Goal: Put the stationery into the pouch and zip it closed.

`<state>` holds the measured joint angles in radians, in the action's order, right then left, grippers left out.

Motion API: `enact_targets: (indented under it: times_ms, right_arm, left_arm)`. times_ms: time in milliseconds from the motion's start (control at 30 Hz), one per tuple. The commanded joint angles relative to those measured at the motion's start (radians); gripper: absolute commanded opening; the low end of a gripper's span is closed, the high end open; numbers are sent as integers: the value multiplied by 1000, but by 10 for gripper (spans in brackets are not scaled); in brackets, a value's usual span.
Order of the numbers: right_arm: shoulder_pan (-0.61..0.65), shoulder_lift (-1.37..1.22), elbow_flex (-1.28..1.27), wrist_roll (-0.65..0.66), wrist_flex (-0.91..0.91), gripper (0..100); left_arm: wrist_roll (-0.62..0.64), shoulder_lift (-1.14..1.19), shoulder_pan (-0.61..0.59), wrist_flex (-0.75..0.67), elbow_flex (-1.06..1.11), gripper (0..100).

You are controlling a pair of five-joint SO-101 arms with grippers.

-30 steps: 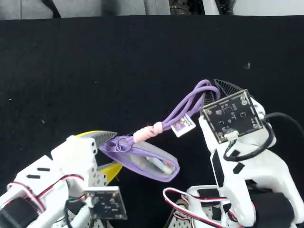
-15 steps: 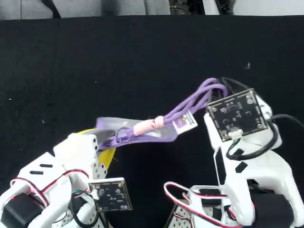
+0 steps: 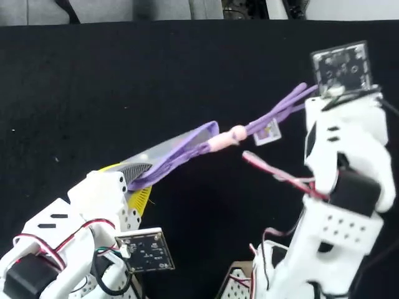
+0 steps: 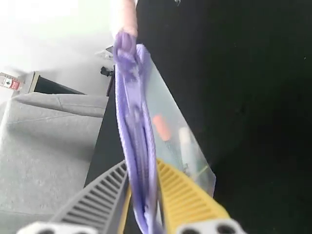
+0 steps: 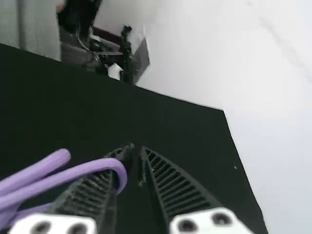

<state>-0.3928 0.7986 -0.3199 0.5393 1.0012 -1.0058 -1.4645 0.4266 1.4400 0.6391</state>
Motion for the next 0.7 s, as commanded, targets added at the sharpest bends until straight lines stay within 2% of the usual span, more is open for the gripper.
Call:
enact_targets:
  times_ms: [0, 100, 267, 467, 667]
  right_arm:
    - [-153, -88, 10, 0, -109, 11]
    - [-192, -133, 10, 6, -141, 11]
    - [-238, -242, 12, 9, -201, 11]
    - [-308, -357, 15, 9, -292, 11]
    - [-293, -364, 116, 2, -204, 11]
  left_arm:
    - [3, -9, -41, 0, 19, 28]
    - [3, -9, -42, 0, 18, 28]
    - [100, -54, -35, -38, -21, 28]
    - [106, -144, -44, -38, -18, 28]
    - [110, -140, -44, -69, 50, 28]
